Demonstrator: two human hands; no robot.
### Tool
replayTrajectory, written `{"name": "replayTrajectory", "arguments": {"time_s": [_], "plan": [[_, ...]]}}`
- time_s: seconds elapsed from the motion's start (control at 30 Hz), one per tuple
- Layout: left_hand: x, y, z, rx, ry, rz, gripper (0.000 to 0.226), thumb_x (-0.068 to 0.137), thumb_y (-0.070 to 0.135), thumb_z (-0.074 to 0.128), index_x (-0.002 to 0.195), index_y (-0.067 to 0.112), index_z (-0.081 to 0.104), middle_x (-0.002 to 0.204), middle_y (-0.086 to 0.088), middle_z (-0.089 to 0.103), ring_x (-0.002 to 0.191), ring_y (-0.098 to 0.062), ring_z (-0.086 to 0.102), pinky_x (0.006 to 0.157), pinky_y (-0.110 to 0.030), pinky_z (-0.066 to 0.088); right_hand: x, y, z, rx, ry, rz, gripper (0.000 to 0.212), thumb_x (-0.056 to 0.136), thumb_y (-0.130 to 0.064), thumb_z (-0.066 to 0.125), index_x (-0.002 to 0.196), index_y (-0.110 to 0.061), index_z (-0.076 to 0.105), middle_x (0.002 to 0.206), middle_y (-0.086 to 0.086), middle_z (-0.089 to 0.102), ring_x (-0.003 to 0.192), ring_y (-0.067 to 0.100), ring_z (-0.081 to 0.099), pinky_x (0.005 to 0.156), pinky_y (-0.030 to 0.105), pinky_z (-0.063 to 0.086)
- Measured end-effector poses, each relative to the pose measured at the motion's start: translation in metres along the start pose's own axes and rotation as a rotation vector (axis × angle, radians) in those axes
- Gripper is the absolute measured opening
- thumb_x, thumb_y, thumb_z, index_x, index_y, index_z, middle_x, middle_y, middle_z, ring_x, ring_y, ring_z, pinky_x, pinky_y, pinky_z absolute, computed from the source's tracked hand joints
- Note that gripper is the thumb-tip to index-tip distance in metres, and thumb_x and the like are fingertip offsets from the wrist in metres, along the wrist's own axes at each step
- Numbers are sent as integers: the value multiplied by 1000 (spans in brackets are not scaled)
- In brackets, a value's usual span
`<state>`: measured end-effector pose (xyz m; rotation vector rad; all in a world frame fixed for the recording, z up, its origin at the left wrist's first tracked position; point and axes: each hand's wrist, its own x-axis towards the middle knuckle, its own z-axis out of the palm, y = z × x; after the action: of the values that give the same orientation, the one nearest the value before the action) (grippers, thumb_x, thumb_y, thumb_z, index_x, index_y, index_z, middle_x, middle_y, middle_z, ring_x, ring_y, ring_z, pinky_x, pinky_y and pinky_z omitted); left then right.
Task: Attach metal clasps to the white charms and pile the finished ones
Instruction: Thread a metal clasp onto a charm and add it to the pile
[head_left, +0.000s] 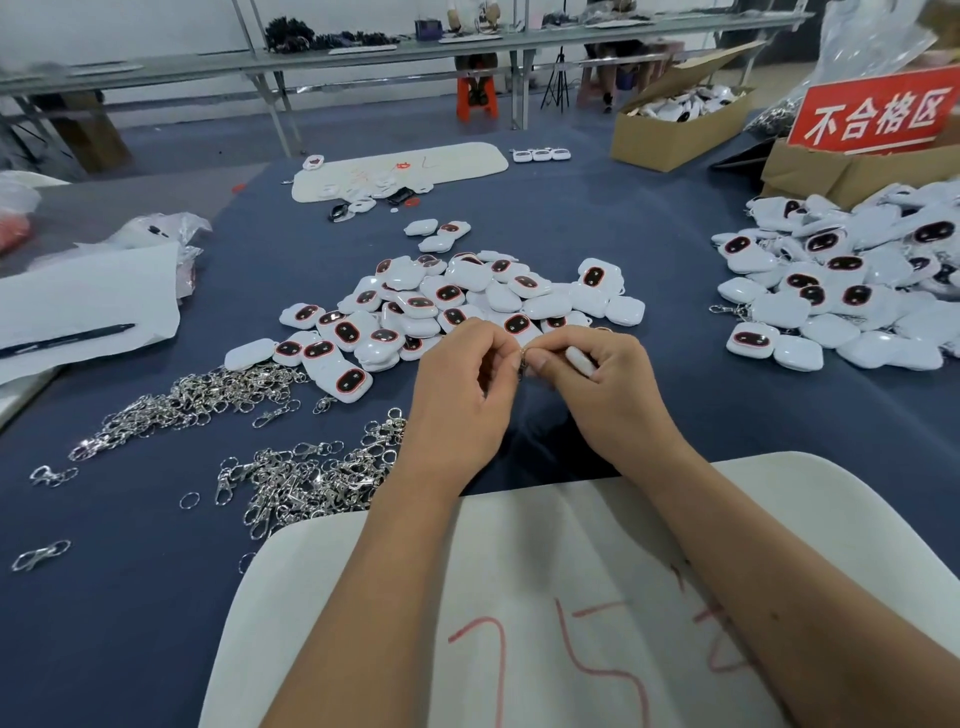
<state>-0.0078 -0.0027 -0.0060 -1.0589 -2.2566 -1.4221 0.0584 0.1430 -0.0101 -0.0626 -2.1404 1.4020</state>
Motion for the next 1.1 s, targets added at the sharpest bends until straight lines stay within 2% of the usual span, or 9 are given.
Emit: {"name": "replayTrajectory", "arguments": {"time_s": [0.13,0.2,0.27,0.37,0.47,0.63,0.77,0.9,1.1], "plan": [[0,3,1,36,-23,30,13,93,6,61,83,15,60,80,4,59,76,-17,54,64,-19,41,6,2,-2,175,85,232,33,91,-47,56,102,-24,77,72,-20,60,73,1,53,74,15,42],[0,3,1,59,-38,36,13,93,6,61,84,15,60,81,5,59,77,-16,54,64,-16,39,9,7,-7,374,89,331,38,92,-38,52,118,-20,72,68,-18,48,70,4,47,79,24,43],[0,4,1,62,-54,31,13,93,7,61,84,15,60,81,5,59,77,-16,54,65,-17,40,7,10,-8,346,90,334,27,101,-21,53,124,-23,68,79,-11,52,72,5,54,85,31,50],[-1,5,2,46,-84,27,13,93,7,63,83,15,60,81,6,60,76,-13,53,66,-18,40,4,11,-8,232,156,248,16,100,-13,65,107,-23,75,87,-2,71,80,10,70,79,22,54],[-1,7,5,38,-109,25,12,92,6,63,83,13,60,81,4,60,75,-15,54,67,-24,43,5,9,-7,291,237,197,9,96,-13,73,102,-18,79,85,-8,74,76,6,63,72,18,51],[-2,9,8,21,-126,17,11,93,6,63,84,13,61,81,3,61,76,-16,54,69,-31,45,7,6,-7,434,230,257,14,102,-20,66,112,-24,76,80,13,63,59,15,49,48,20,40],[-2,9,7,28,-111,22,12,93,6,62,83,13,61,81,3,61,76,-17,55,69,-31,46,9,9,-8,404,223,322,18,102,-17,64,118,-24,68,79,6,69,59,11,49,54,20,43],[-2,8,7,46,-117,33,12,93,7,63,83,14,60,81,5,60,76,-16,54,68,-26,44,6,10,-7,310,276,277,15,95,-25,71,87,-15,64,68,-4,62,57,8,47,55,20,39],[-3,10,9,64,-135,67,14,93,5,62,83,15,59,81,8,57,77,-16,52,65,-19,39,6,9,-4,232,297,241,8,94,-25,70,88,-22,72,63,-9,58,59,5,45,55,15,40]]}}
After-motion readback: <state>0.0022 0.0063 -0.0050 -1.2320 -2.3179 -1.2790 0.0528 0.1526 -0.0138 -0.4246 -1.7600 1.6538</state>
